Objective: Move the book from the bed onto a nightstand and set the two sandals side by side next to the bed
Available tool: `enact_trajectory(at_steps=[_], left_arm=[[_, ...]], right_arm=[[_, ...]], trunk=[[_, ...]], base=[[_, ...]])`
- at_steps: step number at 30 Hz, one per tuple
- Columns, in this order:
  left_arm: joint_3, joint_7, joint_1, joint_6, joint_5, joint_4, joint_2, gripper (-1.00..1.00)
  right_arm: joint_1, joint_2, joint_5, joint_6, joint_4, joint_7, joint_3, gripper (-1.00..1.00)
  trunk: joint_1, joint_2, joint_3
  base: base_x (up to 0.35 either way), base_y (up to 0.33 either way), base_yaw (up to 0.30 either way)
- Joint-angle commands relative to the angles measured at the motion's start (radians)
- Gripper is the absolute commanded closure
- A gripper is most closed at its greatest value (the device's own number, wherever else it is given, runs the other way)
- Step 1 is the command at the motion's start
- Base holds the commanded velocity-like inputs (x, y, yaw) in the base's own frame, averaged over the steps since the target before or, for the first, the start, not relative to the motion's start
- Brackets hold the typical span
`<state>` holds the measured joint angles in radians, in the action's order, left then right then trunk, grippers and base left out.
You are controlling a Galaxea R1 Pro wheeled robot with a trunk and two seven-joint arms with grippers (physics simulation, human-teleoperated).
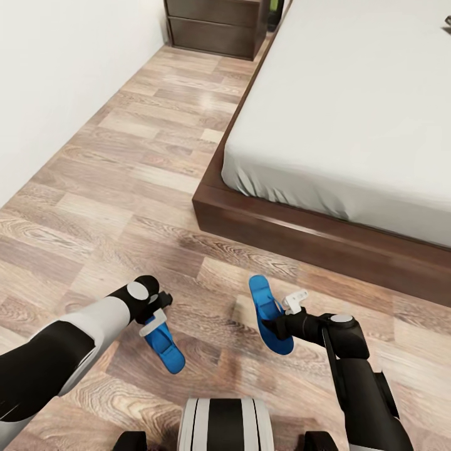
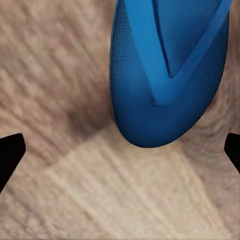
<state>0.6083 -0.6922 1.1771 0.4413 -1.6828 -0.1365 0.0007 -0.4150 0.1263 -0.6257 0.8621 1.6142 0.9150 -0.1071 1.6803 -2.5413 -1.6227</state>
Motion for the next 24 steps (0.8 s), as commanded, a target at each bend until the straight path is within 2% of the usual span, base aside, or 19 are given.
enact_trajectory(at_steps=[1,24], left_arm=[[-0.005,-0.003,0.000,0.005,-0.007,-0.002,0.000,-1.00],[-0.012,-0.003,-0.001,0.004,0.000,0.001,0.009,-1.00]], right_arm=[[-0.001,0.001,-0.008,0.003,0.001,0.010,-0.002,1.00],[-0.001,0.000,-0.008,0.003,0.001,0.010,-0.002,1.00]], trunk=[[0.000,-0.001,-0.005],[0.011,-0.006,-0.093]], base=[[0.000,0.000,0.000],[0.000,0.000,0.000]])
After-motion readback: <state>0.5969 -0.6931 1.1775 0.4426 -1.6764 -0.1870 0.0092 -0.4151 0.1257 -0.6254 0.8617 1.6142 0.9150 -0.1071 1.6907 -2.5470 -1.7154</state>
